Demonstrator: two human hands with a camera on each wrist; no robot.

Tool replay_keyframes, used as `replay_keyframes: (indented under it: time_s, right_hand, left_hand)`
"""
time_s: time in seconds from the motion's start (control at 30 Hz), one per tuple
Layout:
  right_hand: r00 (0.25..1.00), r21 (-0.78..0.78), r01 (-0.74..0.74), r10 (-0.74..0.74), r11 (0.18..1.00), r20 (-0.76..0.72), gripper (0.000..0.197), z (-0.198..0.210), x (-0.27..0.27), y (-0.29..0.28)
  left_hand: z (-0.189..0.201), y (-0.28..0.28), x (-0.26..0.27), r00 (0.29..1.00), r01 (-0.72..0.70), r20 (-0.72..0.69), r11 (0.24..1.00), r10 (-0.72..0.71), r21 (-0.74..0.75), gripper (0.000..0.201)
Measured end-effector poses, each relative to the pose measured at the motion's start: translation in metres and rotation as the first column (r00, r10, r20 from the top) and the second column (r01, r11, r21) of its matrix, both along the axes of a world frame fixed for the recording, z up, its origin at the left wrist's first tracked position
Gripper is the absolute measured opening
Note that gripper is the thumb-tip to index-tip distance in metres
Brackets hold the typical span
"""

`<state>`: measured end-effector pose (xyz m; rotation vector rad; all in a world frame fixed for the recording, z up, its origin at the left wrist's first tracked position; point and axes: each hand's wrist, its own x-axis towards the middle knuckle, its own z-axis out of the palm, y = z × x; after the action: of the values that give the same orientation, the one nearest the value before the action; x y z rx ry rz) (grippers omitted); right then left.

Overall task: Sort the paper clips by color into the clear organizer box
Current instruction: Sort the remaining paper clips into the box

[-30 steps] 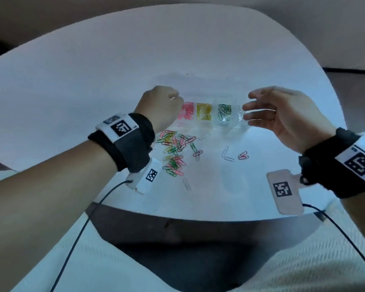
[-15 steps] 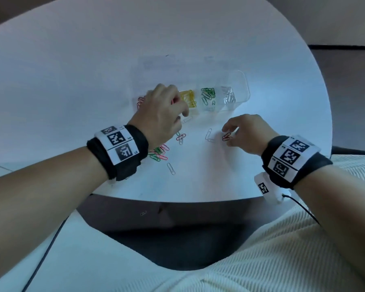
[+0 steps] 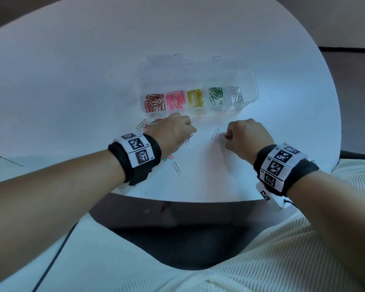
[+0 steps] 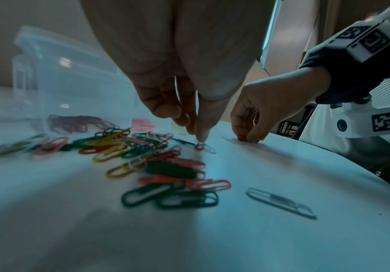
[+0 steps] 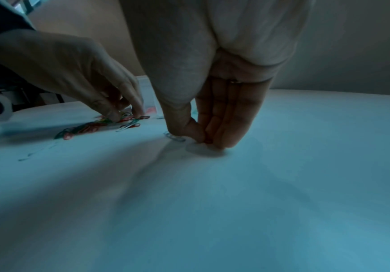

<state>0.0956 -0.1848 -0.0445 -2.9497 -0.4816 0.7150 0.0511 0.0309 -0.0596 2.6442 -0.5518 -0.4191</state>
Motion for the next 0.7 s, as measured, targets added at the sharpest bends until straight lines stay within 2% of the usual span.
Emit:
replay_keyframes:
  time_s: [0.13, 0.3, 0.57, 0.7]
  right_hand:
    - [0.998, 0.009, 0.051, -0.05, 0.999, -0.03, 0.014, -0.001, -0.005, 0.006]
    - [0.991, 0.066, 0.117, -0.113, 0.991, -0.065, 0.018, -0.001, -0.008, 0.006]
    - [0.987, 0.114, 0.154, -0.148, 0.981, -0.065, 0.019, -0.009, -0.007, 0.005]
    - [0.989, 0.133, 0.139, -0.131, 0.981, -0.069, 0.02, -0.012, -0.006, 0.004]
  left_hand:
    - [-0.007, 0.001, -0.001, 1.0, 0.017, -0.026, 1.0, -0.017, 0.024, 0.025]
    - [-0.01, 0.001, 0.0, 0.999, 0.007, -0.053, 0.999, -0.004, 0.045, 0.025]
    - [-0.014, -0.003, -0.005, 0.995, 0.056, 0.08, 0.998, -0.053, -0.031, 0.015]
    - [-0.009, -0.008, -0.002, 0.998, -0.022, -0.06, 1.0, 0.022, 0.004, 0.035]
